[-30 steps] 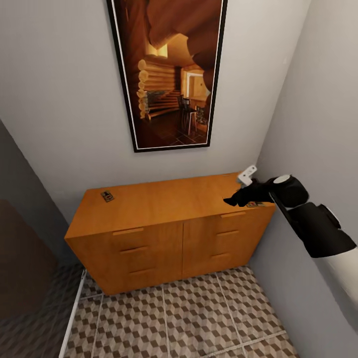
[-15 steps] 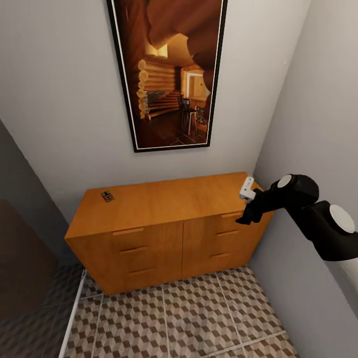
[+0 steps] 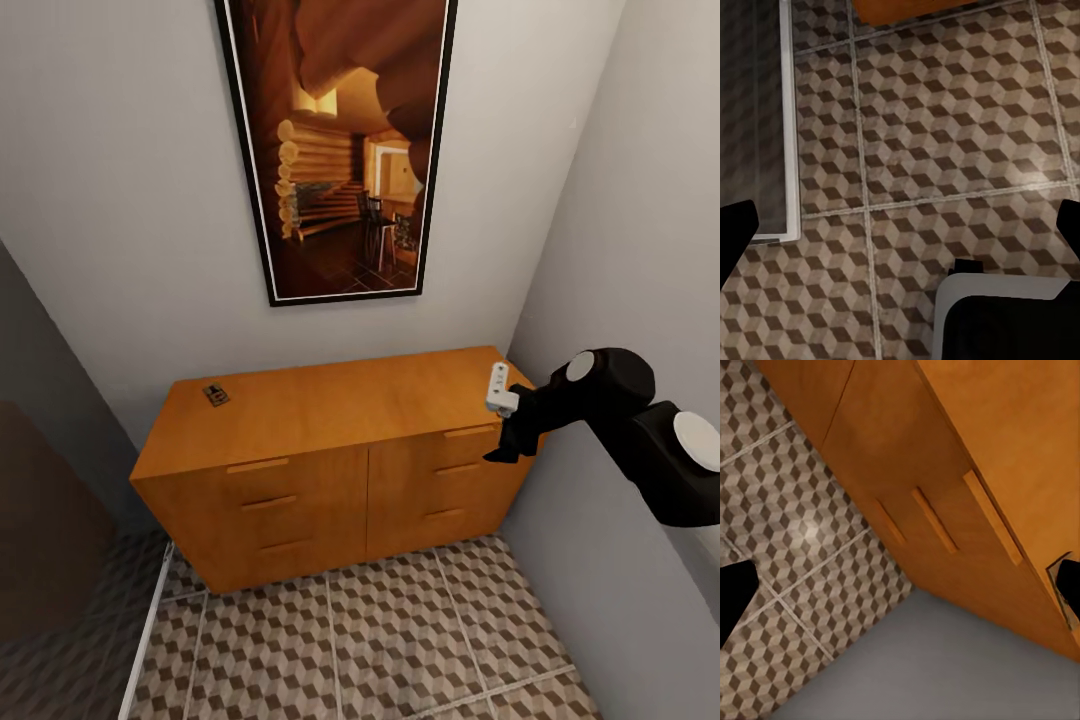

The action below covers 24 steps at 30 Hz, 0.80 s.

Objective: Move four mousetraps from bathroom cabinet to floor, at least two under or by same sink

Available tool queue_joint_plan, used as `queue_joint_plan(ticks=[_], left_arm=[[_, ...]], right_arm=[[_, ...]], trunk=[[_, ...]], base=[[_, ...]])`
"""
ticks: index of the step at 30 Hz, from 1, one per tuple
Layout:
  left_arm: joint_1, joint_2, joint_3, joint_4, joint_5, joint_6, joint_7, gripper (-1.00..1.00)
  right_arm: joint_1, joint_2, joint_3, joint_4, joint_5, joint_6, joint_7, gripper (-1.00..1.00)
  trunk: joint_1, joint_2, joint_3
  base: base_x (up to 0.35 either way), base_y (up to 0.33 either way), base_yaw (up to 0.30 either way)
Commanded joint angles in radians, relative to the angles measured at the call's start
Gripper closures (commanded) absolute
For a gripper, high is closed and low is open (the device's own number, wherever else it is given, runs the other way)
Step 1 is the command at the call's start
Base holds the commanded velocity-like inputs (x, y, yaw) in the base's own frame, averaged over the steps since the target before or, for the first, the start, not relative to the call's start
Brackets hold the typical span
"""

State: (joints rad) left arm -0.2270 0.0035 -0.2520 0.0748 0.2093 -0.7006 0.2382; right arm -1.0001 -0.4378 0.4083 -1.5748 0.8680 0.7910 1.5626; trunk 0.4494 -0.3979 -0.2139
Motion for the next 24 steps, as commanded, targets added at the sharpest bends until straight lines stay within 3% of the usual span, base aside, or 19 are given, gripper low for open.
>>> queue_joint_plan(ticks=[1,7,10,17,21,24], left_arm=[[-0.002,-0.001,-0.009,0.003,0.005,-0.005,0.003,-1.00],[-0.002,0.000,-0.009,0.003,0.005,-0.005,0.003,-1.00],[-0.002,0.000,-0.009,0.004,0.005,-0.005,0.003,-1.00],[-0.002,0.000,-0.009,0.003,0.005,-0.005,0.003,-1.00],[-0.002,0.000,-0.009,0.003,0.005,-0.005,0.003,-1.00],[-0.002,0.000,-0.009,0.003,0.005,-0.005,0.003,-1.00]], right_arm=[[-0.002,-0.008,0.002,-0.001,-0.002,0.010,0.008,-1.00],[-0.002,-0.072,0.005,-0.002,-0.085,0.006,0.008,-1.00],[-0.002,-0.113,0.007,-0.004,-0.158,0.006,0.008,-1.00],[-0.002,-0.160,0.008,-0.018,-0.282,0.006,0.008,-1.00],[-0.002,-0.189,0.009,-0.024,-0.332,0.006,0.008,-1.00],[-0.002,-0.212,0.009,-0.026,-0.345,0.007,0.008,-1.00]], trunk=[[0.001,-0.002,-0.002],[0.001,-0.002,-0.002],[0.001,-0.002,-0.002],[0.001,-0.002,-0.002],[0.001,-0.002,-0.002],[0.001,-0.002,-0.002]], base=[[0.000,0.000,0.000],[0.000,0.000,0.000],[0.000,0.000,0.000],[0.000,0.000,0.000],[0.000,0.000,0.000],[0.000,0.000,0.000]])
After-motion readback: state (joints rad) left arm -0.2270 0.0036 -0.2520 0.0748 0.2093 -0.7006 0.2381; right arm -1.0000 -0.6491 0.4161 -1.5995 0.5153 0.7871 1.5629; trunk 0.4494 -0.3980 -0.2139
